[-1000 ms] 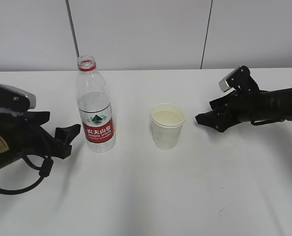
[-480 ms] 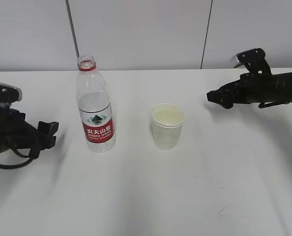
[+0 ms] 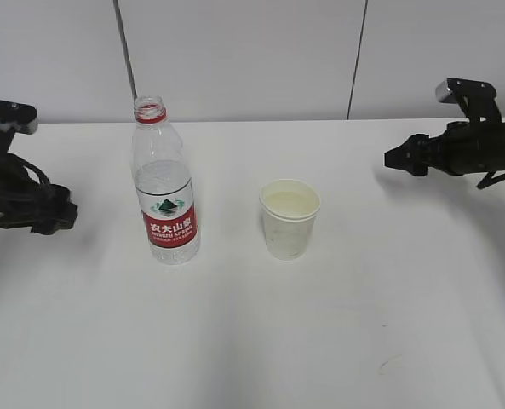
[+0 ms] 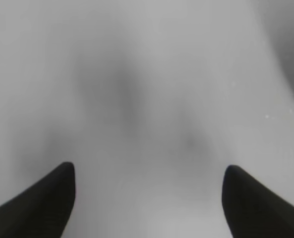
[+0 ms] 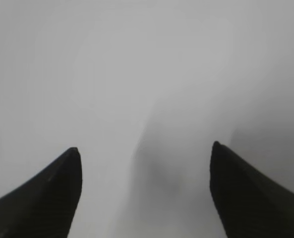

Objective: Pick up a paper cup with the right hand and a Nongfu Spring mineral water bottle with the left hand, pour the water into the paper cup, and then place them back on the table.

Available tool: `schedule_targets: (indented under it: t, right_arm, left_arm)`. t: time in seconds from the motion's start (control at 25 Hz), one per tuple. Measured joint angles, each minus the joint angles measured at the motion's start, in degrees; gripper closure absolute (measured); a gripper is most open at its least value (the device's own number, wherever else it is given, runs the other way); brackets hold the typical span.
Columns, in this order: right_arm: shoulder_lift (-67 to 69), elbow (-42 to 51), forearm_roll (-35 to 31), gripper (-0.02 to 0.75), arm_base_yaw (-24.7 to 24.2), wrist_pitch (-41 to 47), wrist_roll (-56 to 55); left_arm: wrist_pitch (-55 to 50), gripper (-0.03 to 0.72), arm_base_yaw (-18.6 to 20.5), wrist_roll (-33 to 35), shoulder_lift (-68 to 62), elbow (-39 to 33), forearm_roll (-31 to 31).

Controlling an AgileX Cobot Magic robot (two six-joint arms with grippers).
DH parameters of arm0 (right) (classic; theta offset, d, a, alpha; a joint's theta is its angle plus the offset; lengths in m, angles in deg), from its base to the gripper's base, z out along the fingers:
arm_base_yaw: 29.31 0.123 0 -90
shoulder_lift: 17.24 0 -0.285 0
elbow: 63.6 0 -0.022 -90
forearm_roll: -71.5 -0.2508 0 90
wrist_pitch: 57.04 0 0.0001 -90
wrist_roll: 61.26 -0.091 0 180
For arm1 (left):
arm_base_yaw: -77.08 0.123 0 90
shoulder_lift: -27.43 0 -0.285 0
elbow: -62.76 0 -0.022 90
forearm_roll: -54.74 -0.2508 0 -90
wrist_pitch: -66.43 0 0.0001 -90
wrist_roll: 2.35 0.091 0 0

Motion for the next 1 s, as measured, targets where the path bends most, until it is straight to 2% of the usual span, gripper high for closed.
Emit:
schedule_targets:
  t: [0.2, 0.4, 0.56, 0.88, 1.0]
  right_arm:
    - [-2.2, -0.1, 9.5, 0.143, -0.4, 0.3, -9.8]
    - [-4.0, -0.1, 14.0, 0.144, -0.5, 1.6, -14.9]
    - [-5.9, -0.1, 15.9, 0.146, -0.6, 3.1, -17.9]
    - [-8.4, -0.1, 29.9, 0.148, -0.6, 6.9, -28.4]
    - [-8.5, -0.1, 32.1, 0.148, -0.6, 9.9, -30.4]
  left_arm:
    - [-20.0, 0.133, 1.1, -0.2, 1.6, 6.7, 0.2]
    - [-30.4, 0.134, 1.6, -0.5, 5.2, 7.0, -0.1]
    - [-33.7, 0.134, 1.6, -1.2, 11.9, 5.0, -0.1]
    - [-41.5, 0.134, 1.6, -3.3, 28.1, -3.5, -0.7]
    - [-44.4, 0.134, 1.6, -3.5, 35.4, -6.0, -0.7]
